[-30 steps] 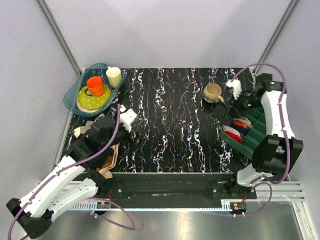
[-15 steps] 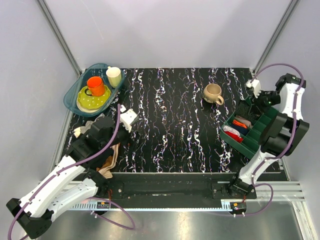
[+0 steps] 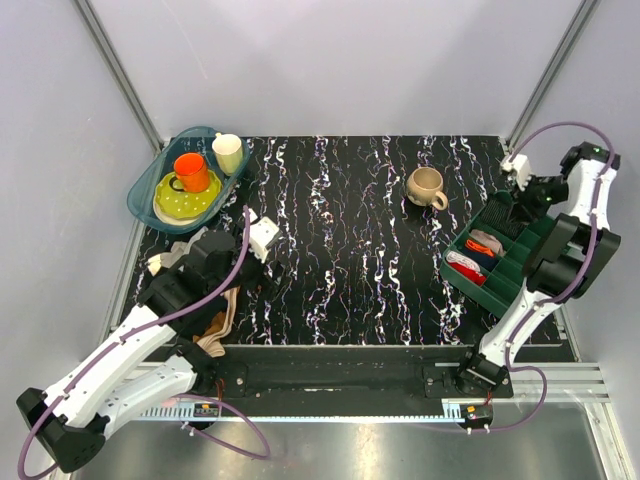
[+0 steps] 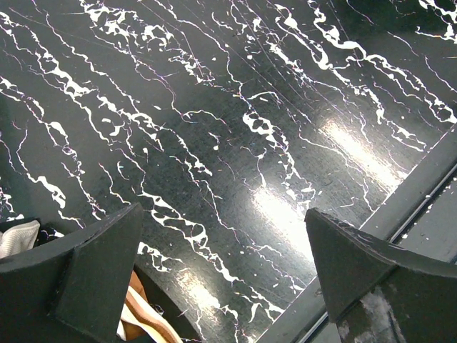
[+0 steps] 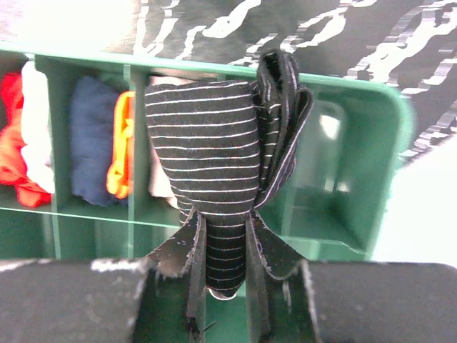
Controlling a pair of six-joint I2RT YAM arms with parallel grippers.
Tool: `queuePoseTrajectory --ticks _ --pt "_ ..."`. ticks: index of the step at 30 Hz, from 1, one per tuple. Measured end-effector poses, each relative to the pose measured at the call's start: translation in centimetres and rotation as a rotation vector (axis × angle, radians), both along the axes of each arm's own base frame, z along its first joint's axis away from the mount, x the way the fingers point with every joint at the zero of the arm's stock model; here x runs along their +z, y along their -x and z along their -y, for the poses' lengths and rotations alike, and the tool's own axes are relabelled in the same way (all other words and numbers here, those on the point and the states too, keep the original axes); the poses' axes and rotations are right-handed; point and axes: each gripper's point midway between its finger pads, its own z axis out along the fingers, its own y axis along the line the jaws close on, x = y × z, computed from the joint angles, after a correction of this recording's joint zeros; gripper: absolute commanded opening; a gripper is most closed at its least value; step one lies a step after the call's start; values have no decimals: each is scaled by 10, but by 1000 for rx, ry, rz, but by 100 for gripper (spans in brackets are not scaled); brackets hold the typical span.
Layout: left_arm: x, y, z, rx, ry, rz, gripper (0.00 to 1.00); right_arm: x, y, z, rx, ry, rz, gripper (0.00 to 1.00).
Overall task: Roll the underwear
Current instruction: Place the underwear in the storage box.
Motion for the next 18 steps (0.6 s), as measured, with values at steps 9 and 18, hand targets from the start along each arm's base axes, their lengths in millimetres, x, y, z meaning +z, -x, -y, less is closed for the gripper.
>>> queuePoseTrajectory --ticks 9,18 --pt "-1 0 0 2 -3 -2 99 29 -37 37 -38 81 123 10" --pt "-2 -1 0 1 -5 -5 99 -35 -18 32 -37 22 -49 11"
